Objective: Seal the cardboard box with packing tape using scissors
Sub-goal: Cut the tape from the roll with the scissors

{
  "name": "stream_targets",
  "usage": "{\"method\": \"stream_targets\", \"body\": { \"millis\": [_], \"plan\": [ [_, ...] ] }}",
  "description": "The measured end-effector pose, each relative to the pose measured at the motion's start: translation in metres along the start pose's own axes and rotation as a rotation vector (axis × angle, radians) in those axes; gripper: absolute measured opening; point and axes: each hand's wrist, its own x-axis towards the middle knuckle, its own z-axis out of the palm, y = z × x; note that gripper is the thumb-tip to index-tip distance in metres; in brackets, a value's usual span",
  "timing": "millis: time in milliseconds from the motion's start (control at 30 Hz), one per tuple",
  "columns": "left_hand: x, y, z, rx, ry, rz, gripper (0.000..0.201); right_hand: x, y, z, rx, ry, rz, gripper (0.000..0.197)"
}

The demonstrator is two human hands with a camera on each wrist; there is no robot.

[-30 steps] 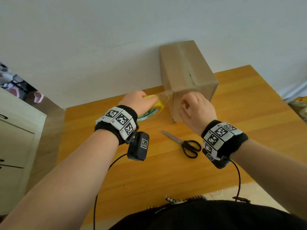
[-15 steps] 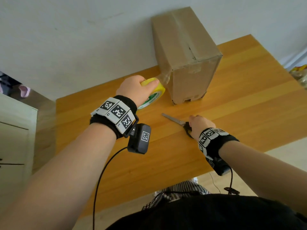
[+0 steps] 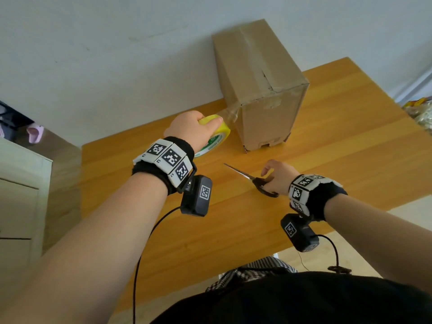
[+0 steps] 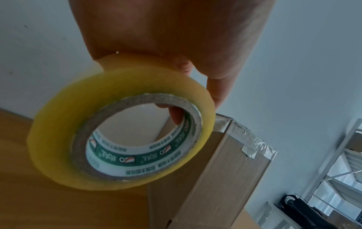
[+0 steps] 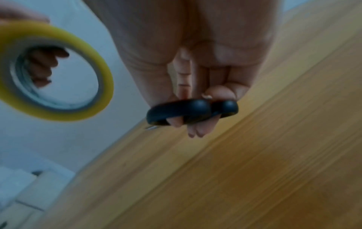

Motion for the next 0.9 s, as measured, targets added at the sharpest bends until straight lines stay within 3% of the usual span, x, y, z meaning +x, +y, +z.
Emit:
{"method": "stream_targets", "body": {
  "millis": [133,367,567,900],
  "plan": [
    [0.001,0.0,0.0,-0.005,0.0,-0.009,0.041,-0.007,0.004,-0.011,0.274,-0.083,-0.052,0.046],
    [-0.001,0.002,-0.001,-0.063,-0.04,0.077,0.034,-0.016,0.003,-0.024,0.528,-0.067,-0.117,0.051],
    [0.004,0.003,-0.003,-0.082,-0.104,0.114,0.033,-0.029,-0.005,-0.027,0.553,-0.088,-0.172,0.041],
    [0.001,0.006,0.0,-0.069,-0.115,0.141,0.03,-0.027,-0.029,-0.021,0.487,0.09,-0.175,0.05]
  ]
}}
